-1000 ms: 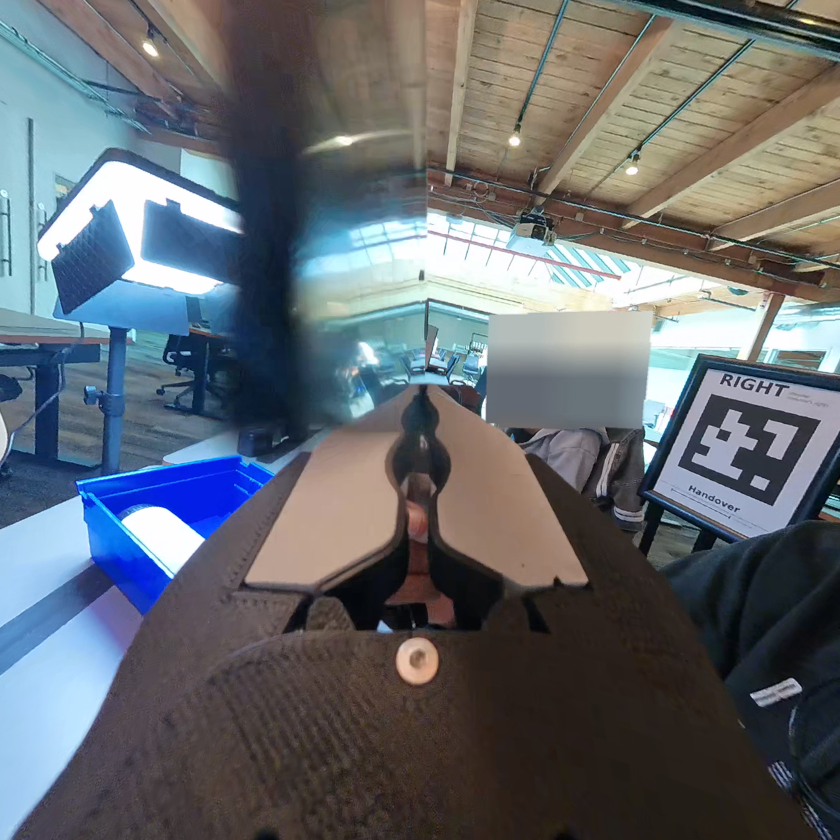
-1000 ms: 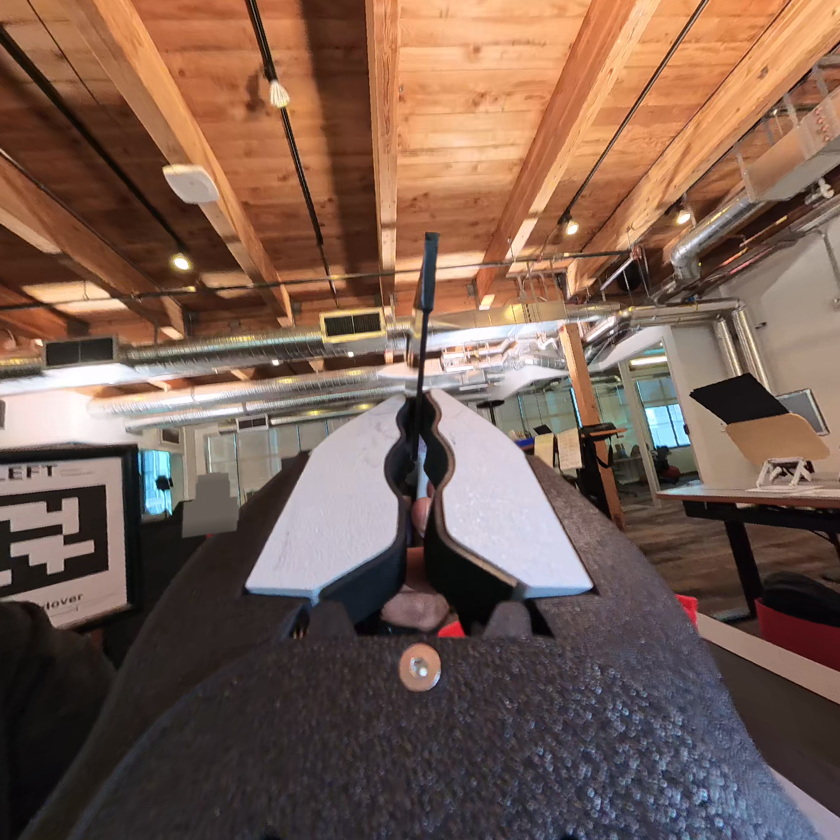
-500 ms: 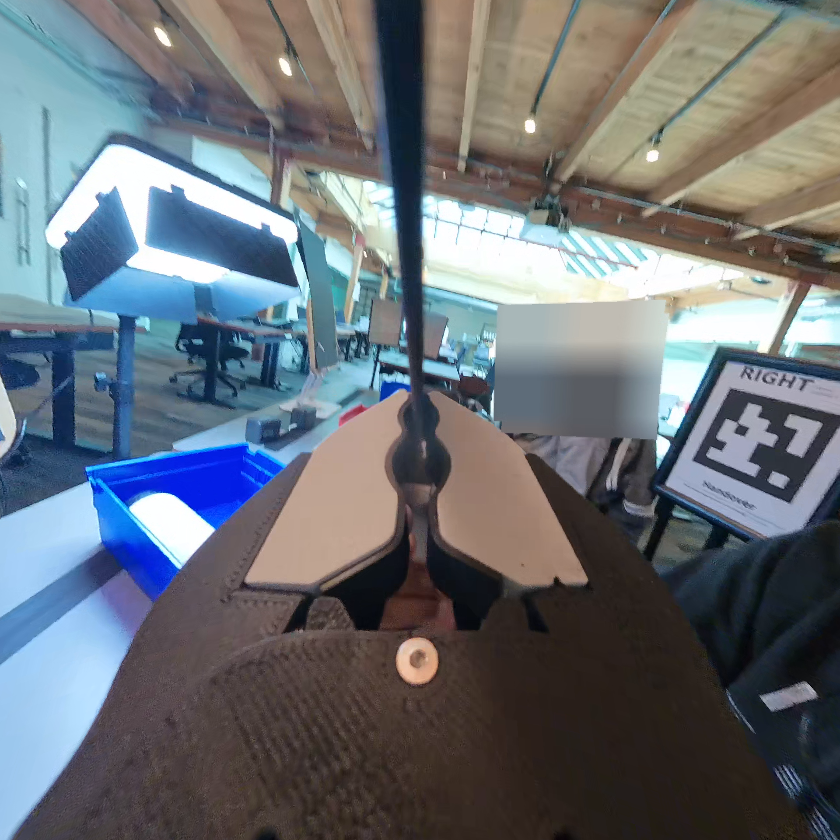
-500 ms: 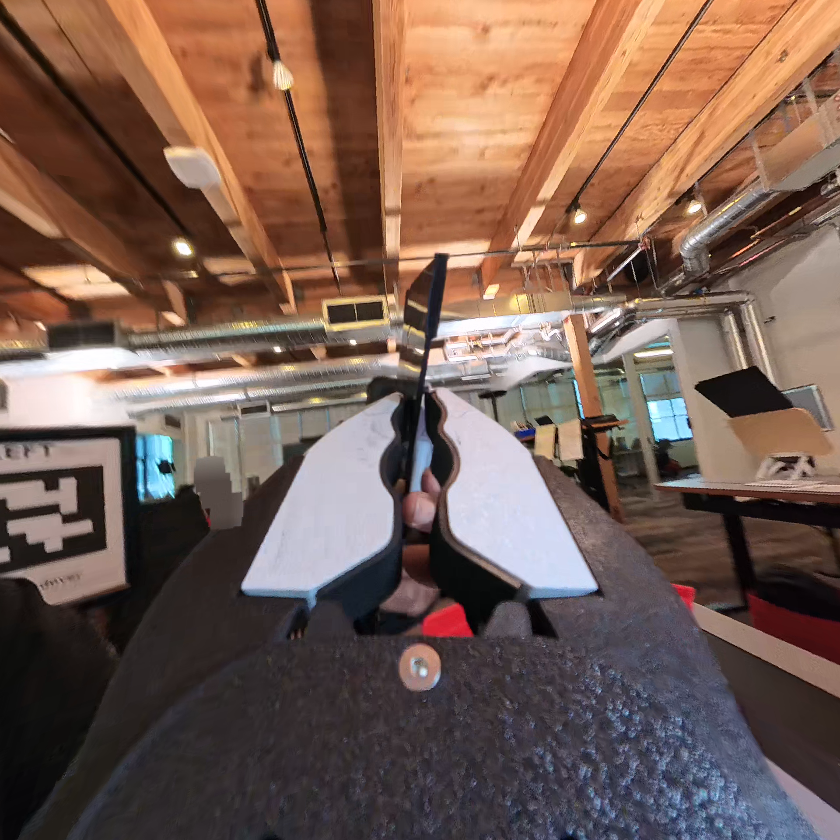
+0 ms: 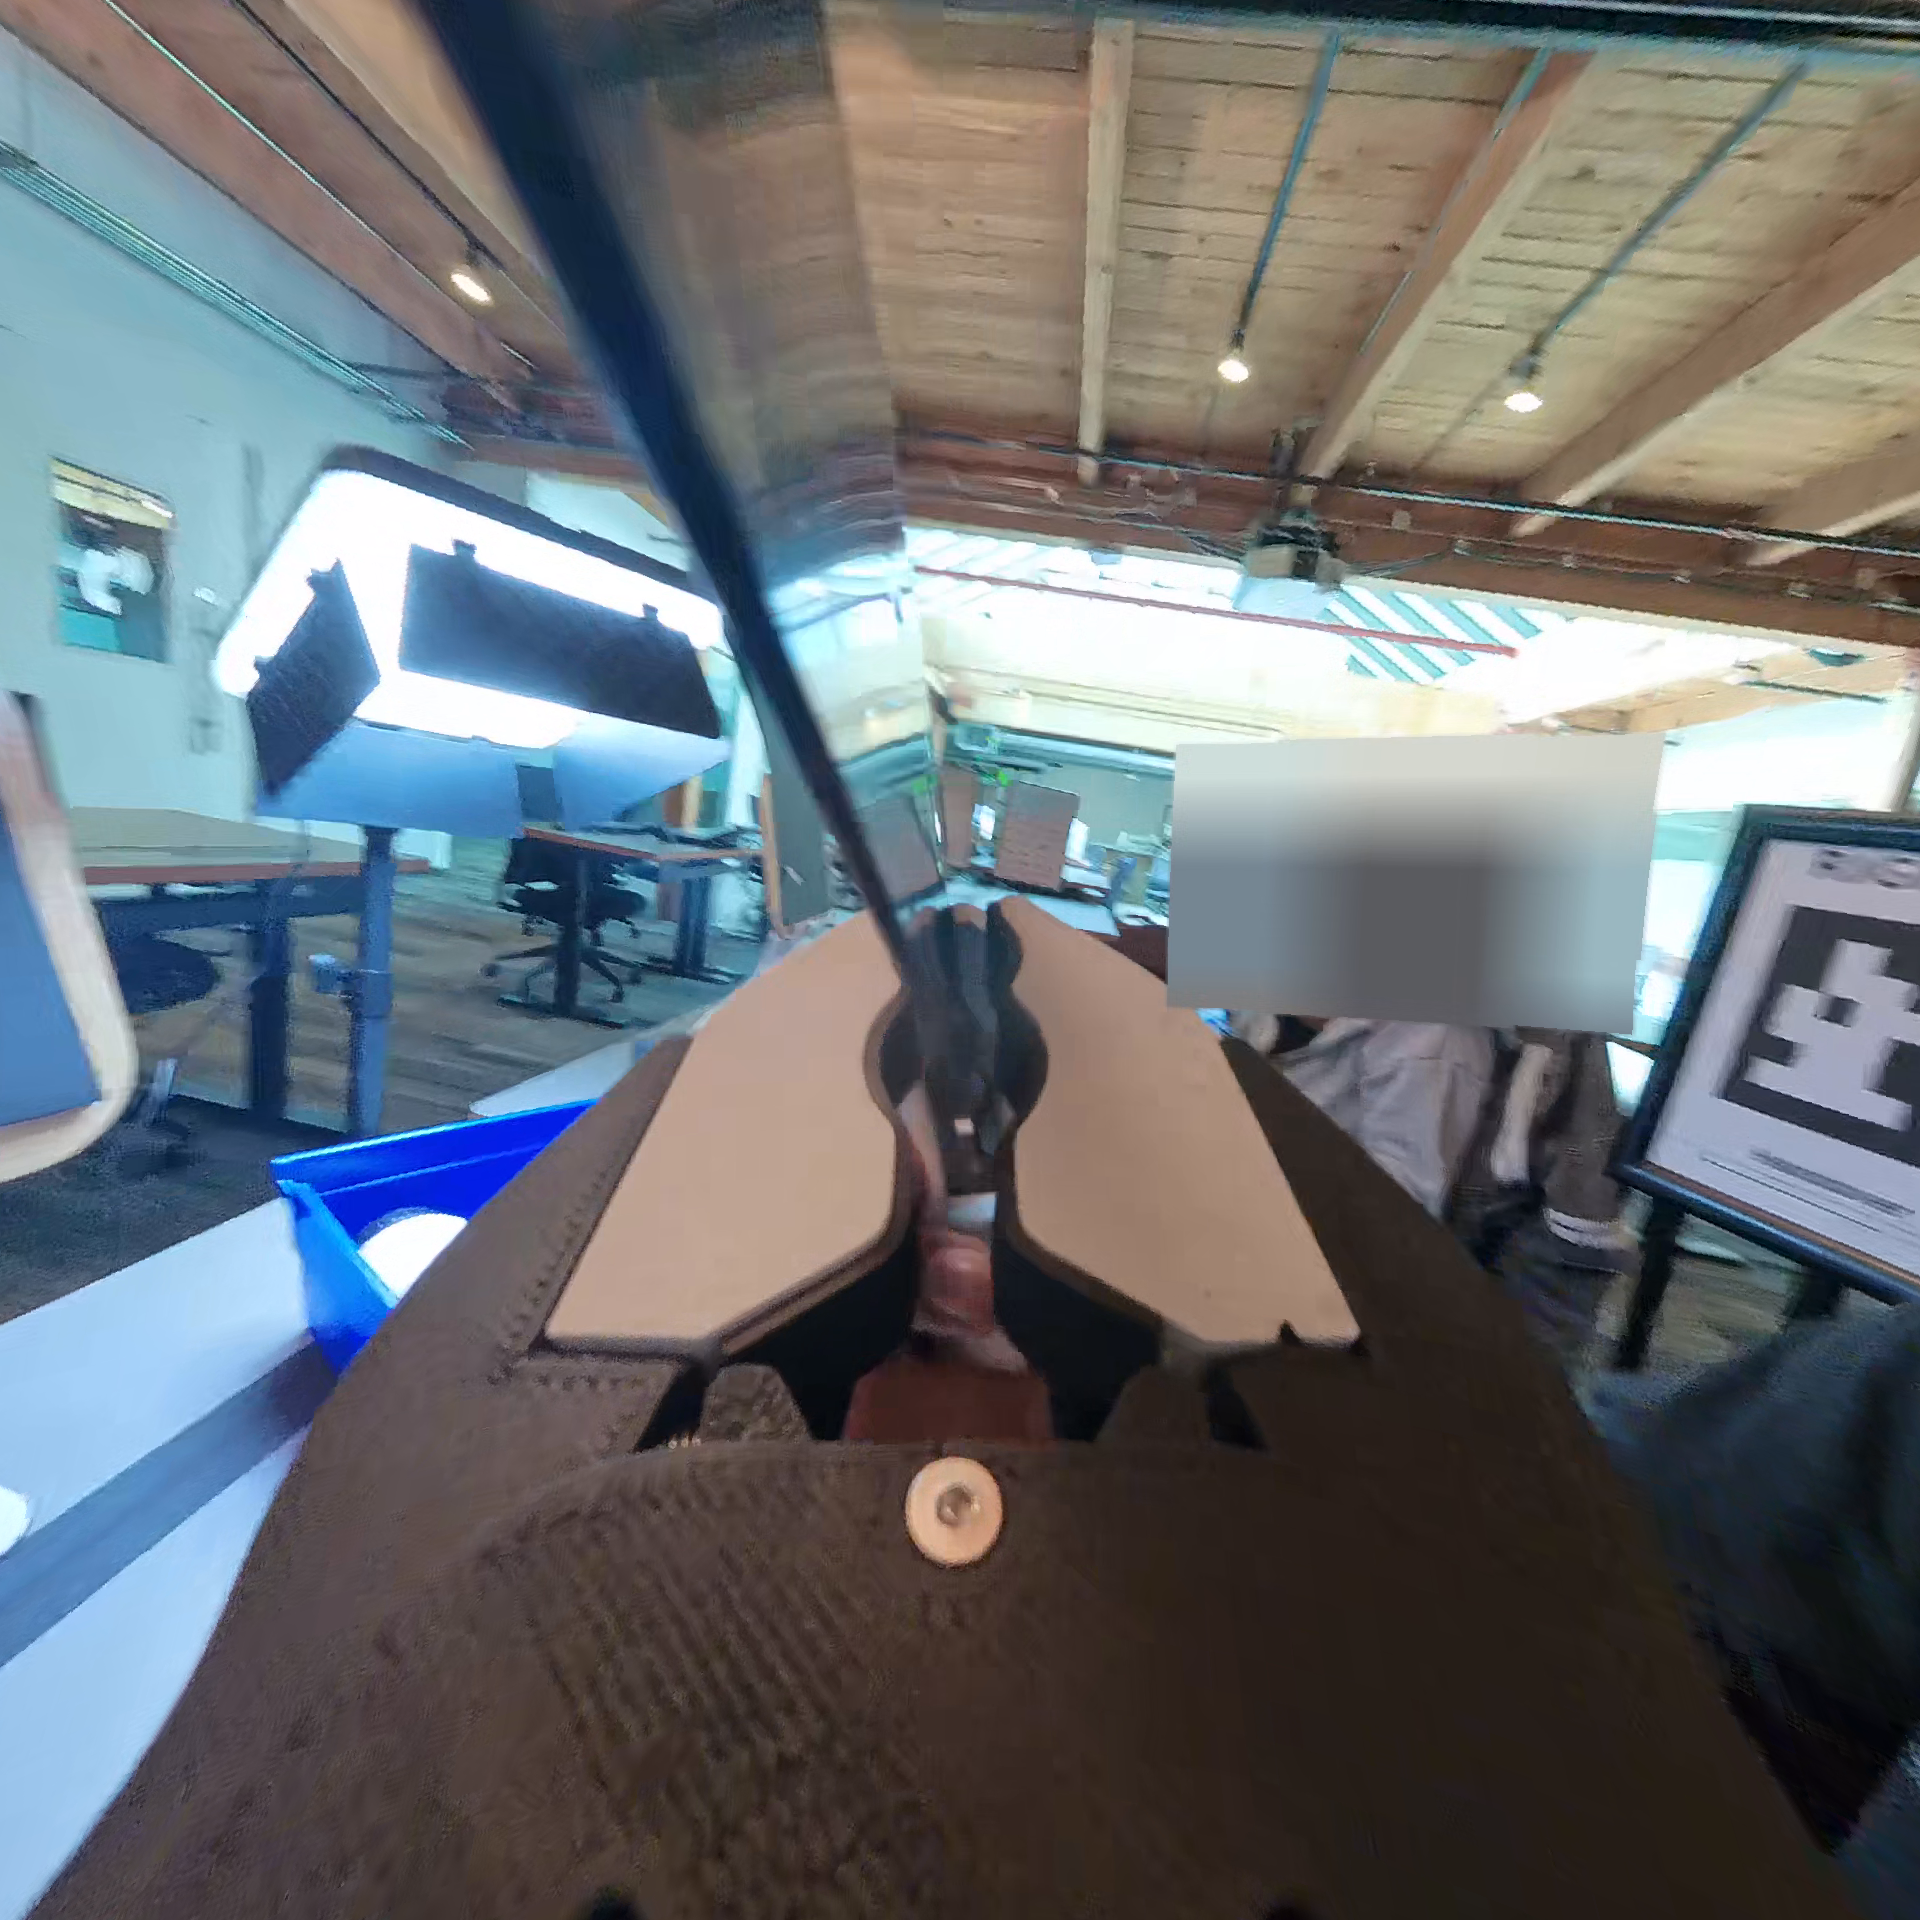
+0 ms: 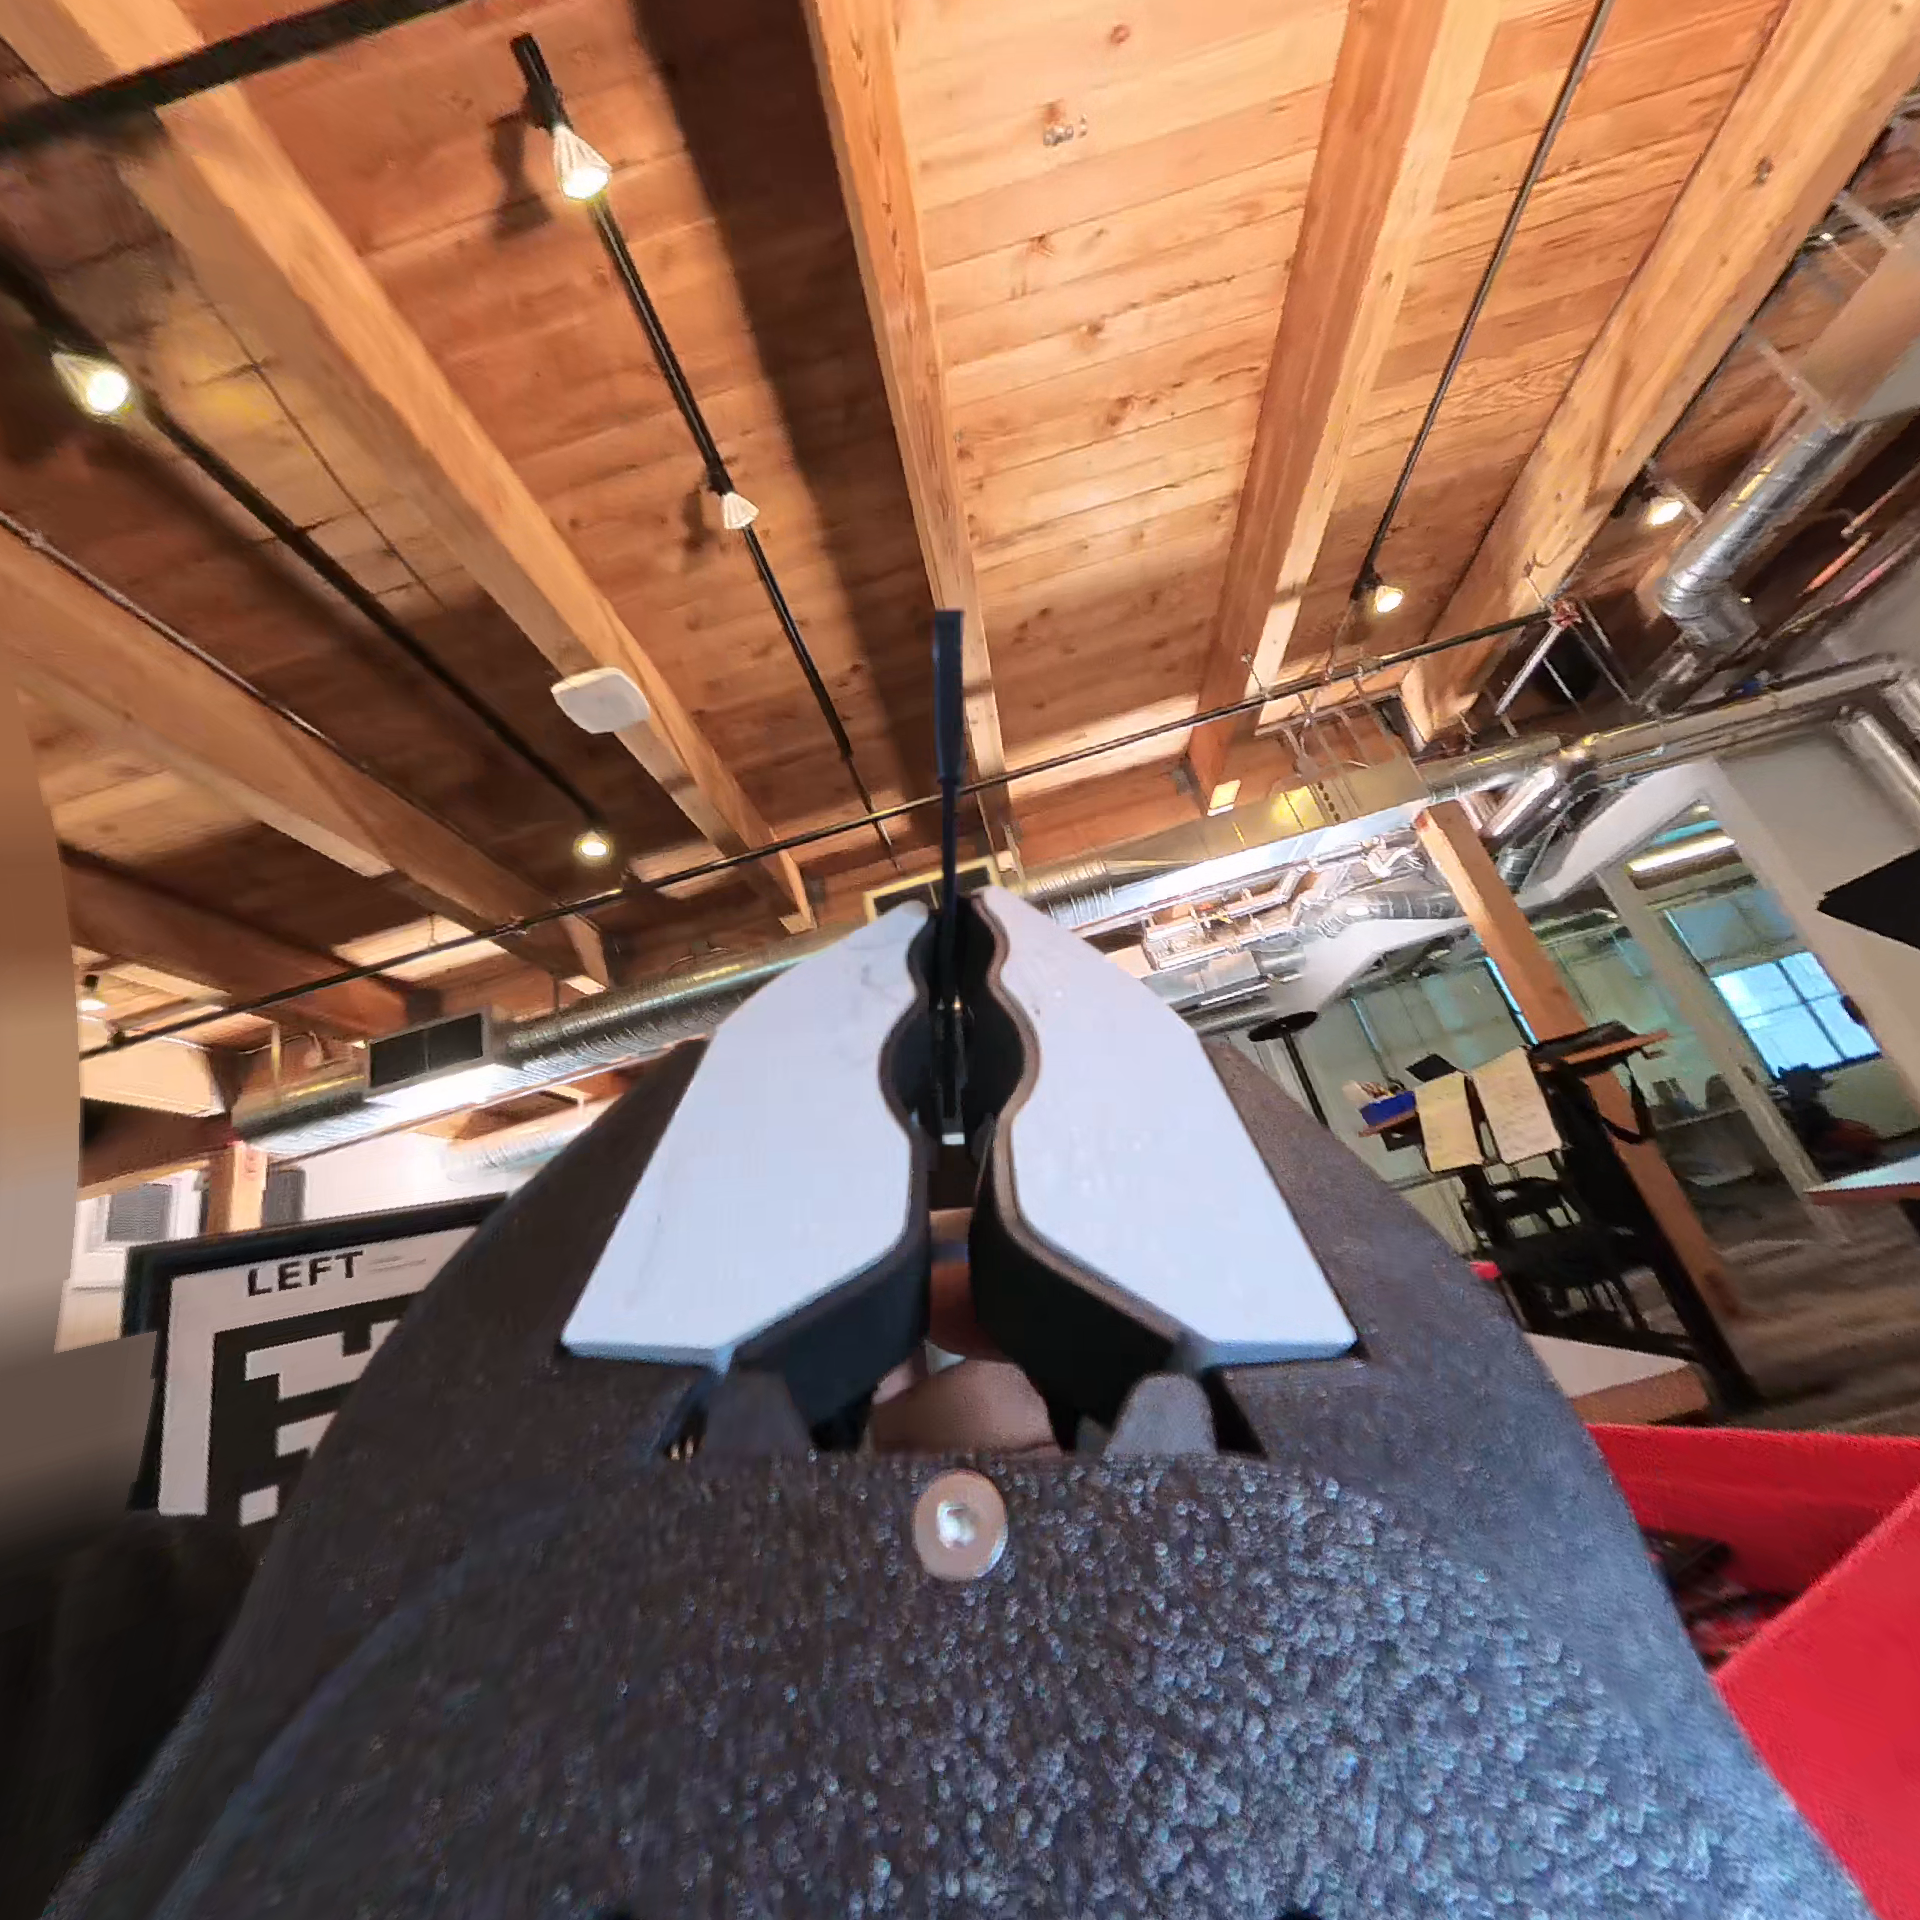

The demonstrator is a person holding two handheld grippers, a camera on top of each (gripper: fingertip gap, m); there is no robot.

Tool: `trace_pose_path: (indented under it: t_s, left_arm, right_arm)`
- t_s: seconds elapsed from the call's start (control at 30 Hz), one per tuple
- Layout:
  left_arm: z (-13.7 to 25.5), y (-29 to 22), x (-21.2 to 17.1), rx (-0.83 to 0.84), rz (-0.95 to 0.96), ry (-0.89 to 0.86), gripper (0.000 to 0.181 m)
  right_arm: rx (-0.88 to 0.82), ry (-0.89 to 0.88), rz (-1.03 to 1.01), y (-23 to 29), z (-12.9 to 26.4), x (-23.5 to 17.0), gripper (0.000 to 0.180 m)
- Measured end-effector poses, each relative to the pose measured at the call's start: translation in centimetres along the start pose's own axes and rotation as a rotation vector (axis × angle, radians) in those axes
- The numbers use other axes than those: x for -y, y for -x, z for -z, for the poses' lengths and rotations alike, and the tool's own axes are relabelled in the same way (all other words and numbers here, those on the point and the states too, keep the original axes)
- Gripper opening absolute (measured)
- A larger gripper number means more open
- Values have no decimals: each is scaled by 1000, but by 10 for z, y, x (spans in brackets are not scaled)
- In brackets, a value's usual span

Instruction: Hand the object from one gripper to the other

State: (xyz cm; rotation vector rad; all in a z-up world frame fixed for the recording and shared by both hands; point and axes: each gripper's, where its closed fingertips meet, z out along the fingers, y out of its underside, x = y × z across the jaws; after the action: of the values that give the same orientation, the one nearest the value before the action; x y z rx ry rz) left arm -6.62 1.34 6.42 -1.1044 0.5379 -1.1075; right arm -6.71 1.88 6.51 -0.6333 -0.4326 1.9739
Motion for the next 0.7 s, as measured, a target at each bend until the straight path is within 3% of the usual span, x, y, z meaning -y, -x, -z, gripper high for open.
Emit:
trace_pose_path:
  t_s: [0.03,0.17,0.33,0.47,0.57,0.7]
  left_arm:
    - [0,3,0,19,-12,-9,2]
    - [8,5,1,-16,36,79,1]
    - [22,-2,0,-50,8,251,2]
    - [27,-4,-3,-53,-27,313,2]
    - [25,-5,4,-68,-32,252,2]
    - [18,-8,19,-74,-33,71,11]
  right_arm:
    - [-5,-2,-2,-1,0,-1,2]
    - [-30,138,102,-3,-3,-9,3]
    - [-23,278,244,2,-3,-6,16]
    - [16,315,243,7,-2,-6,3]
    - [26,248,201,10,-4,-4,2]
    - [74,31,6,9,1,9,2]
